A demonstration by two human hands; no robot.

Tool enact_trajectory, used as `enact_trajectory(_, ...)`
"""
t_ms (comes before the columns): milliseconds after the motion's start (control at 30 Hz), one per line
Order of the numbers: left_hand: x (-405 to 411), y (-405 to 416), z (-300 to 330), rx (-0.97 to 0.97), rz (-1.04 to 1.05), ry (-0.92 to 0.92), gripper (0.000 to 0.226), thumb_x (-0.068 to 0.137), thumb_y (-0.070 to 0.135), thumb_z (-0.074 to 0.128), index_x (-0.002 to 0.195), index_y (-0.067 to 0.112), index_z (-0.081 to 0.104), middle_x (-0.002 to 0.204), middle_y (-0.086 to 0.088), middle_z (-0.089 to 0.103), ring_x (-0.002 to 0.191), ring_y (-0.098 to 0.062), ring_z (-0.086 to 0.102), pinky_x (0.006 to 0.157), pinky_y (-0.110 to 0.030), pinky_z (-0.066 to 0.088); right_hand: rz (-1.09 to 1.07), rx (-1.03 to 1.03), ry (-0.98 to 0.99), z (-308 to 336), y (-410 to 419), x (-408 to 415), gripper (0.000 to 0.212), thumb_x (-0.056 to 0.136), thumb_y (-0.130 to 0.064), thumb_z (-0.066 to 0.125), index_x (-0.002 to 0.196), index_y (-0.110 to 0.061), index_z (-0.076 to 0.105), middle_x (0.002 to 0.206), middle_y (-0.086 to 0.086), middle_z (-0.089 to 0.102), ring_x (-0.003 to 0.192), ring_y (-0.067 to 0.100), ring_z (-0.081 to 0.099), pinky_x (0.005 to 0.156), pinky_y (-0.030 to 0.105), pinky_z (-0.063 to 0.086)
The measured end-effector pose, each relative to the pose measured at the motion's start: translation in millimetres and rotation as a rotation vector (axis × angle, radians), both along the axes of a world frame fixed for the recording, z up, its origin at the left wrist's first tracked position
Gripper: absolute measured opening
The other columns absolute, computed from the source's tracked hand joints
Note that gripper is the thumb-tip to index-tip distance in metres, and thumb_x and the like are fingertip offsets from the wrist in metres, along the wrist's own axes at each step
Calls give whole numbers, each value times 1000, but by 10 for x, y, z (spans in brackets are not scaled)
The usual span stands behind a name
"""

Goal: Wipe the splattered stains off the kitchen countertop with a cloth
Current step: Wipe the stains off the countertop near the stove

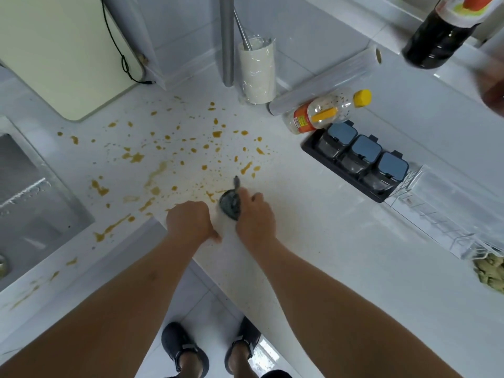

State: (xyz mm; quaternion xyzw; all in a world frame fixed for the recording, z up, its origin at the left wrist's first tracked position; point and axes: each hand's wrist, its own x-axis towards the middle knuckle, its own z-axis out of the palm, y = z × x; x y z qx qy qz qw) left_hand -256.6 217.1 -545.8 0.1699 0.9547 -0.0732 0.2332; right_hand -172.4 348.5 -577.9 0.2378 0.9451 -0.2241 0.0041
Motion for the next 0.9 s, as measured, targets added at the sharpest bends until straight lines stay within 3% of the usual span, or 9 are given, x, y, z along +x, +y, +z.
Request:
enact_trajectory(67,-5,0,0,-3,-3,0,62,50,73,90,67,23,57,60,6,61,53,-12,57,48,-24,38,131,49,1,-42,29,60,47,88,-8,61,131,-27,57,111,10,51,92,31,55,69,36,48)
enact_trajectory(133,-18,-1,0,-1,0,-14,64,49,74,91,66,21,59,59,6,61,52,-11,58,47,-23,37,125,66,-25,-62,294,130,40,90,-7,57,125,-26,63,110,9,52,92,30,55,73,36,50)
enact_trajectory(333,-38,-10,19,1,1,-57,57,51,69,92,62,20,63,56,7,63,51,-10,60,50,-21,41,-387,119,-219,9,1598,437,41,94,-14,48,134,-19,53,122,11,46,91,33,57,89,45,54)
enact_trajectory(433,-45,-16,13,7,10,-58,57,52,67,92,60,19,62,56,6,63,52,-10,60,52,-22,43,-443,124,-308,34,1758,373,48,89,-17,45,136,-18,51,130,12,41,95,36,54,89,41,47)
enact_trajectory(533,-46,-16,2,15,11,-46,59,50,68,92,60,20,61,54,6,61,51,-10,58,50,-23,41,-337,159,-299,11,1447,125,57,87,-18,46,144,-17,42,135,13,40,103,36,54,94,42,50)
enact_trajectory(633,-41,-29,0,27,22,-40,61,48,72,91,62,21,60,55,7,61,51,-9,57,46,-22,34,-112,158,-245,10,1003,-127,58,90,-17,49,147,-16,39,141,15,39,101,34,60,88,38,52)
enact_trajectory(767,-27,-33,-2,29,33,-28,63,45,74,90,64,21,60,55,8,60,49,-9,57,44,-20,31,147,148,-266,-53,589,-84,63,93,-19,49,154,-18,32,155,17,30,111,33,61,92,36,50)
enact_trajectory(900,-37,-36,-23,28,24,-28,62,44,73,90,60,21,59,52,8,59,47,-8,56,44,-19,31,86,176,-252,-74,981,149,57,94,-15,48,150,-14,38,146,17,39,103,32,64,87,35,52)
